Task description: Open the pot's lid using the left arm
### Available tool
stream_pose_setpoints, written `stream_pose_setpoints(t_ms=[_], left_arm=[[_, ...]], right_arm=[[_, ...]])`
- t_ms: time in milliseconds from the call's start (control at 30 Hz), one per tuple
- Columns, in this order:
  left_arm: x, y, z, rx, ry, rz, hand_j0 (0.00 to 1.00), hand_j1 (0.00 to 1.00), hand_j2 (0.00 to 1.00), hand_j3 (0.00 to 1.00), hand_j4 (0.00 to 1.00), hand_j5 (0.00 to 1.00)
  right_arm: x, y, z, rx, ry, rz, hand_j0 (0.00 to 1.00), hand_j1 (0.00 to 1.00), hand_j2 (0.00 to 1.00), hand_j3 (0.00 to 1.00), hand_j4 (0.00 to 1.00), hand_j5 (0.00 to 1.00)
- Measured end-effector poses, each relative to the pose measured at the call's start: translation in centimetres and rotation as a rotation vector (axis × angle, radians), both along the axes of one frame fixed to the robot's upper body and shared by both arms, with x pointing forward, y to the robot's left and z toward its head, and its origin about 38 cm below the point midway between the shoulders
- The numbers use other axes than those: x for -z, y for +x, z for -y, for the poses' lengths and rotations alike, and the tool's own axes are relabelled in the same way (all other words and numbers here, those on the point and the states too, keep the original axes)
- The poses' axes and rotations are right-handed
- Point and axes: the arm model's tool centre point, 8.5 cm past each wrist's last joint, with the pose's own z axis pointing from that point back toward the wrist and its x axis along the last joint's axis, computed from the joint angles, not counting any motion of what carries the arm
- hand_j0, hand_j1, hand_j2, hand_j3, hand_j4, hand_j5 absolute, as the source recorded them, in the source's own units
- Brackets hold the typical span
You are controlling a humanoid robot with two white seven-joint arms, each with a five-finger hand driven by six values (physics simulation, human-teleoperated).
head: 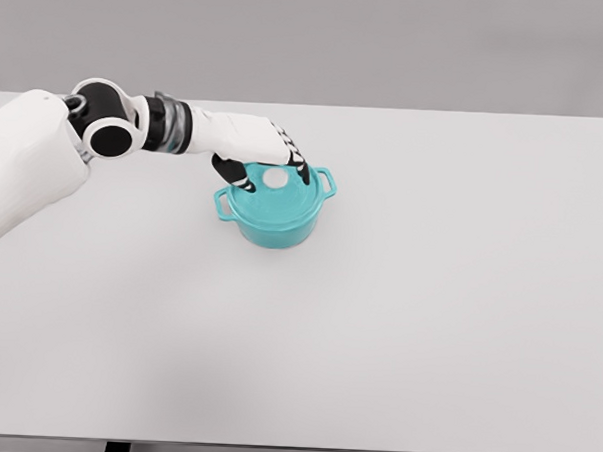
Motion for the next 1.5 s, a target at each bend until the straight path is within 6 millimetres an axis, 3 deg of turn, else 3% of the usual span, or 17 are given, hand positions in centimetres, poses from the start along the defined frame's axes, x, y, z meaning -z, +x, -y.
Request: stream_pose_setpoints(t_ms=[367, 800, 1033, 1200, 1500], left_arm=[[0.3, -0.1, 0.3, 0.007, 0.004, -0.005, 0.72, 0.72, 0.72, 0.72, 0.72, 0.72], [0.4, -0.2, 0.5, 0.015, 0.01, -0.006, 0.41, 0.41, 0.41, 0.41, 0.41, 0.41], [-1.2, 0.3, -0.1, 0.014, 0.019, 0.027, 0.39, 0.39, 0.39, 0.39, 0.39, 0.39], [-1.7, 0.7, -3.8, -0.044, 0.063, 0.042, 0.39, 0.39, 0.39, 0.39, 0.39, 0.39], [-2.0, 0.2, -14.8, -0.231, 0.169, 0.042, 0.41, 0.41, 0.41, 0.41, 0.41, 0.41]], right_arm=[[0.0, 0.0, 0.0, 0.0, 0.0, 0.0, 1.0, 1.0, 1.0, 1.0, 1.0, 1.0], [0.0, 0.0, 0.0, 0.0, 0.0, 0.0, 1.0, 1.0, 1.0, 1.0, 1.0, 1.0], [0.0, 0.0, 0.0, 0.0, 0.0, 0.0, 1.0, 1.0, 1.0, 1.0, 1.0, 1.0], [0.0, 0.0, 0.0, 0.0, 0.0, 0.0, 1.0, 1.0, 1.0, 1.0, 1.0, 1.0], [0.0, 0.0, 0.0, 0.0, 0.0, 0.0, 1.0, 1.0, 1.0, 1.0, 1.0, 1.0]])
